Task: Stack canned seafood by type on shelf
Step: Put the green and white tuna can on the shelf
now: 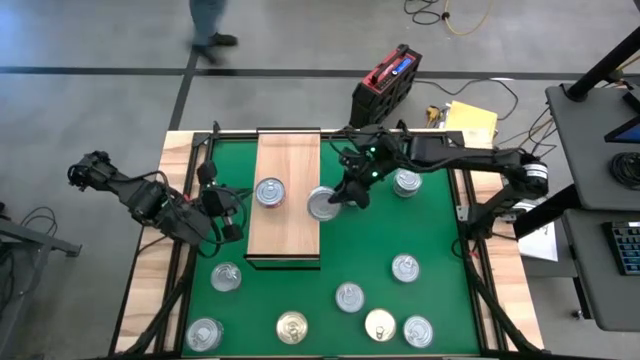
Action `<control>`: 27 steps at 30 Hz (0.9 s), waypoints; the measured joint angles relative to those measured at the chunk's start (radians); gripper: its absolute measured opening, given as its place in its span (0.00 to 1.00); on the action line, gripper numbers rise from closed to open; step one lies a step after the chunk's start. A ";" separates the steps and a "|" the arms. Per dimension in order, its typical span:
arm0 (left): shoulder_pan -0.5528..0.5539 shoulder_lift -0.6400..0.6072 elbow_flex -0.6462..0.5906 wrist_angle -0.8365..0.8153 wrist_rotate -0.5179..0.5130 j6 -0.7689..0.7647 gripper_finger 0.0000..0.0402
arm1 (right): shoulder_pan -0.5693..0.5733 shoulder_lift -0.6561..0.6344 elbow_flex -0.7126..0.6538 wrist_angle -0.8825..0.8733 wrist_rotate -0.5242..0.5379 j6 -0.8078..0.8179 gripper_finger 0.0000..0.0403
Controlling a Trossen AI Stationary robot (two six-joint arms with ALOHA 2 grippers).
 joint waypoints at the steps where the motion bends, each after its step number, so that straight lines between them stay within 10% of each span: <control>1: 0.000 0.000 0.000 -0.019 -0.003 -0.018 0.00 | -0.001 0.010 -0.027 0.062 -0.023 0.036 0.33; 8: 0.000 0.018 0.000 -0.091 -0.005 -0.114 0.00 | 0.000 0.084 -0.150 0.428 -0.118 0.298 0.33; 27: -0.001 0.036 0.000 -0.104 -0.003 -0.118 0.00 | -0.003 0.116 -0.195 0.438 -0.049 0.406 0.33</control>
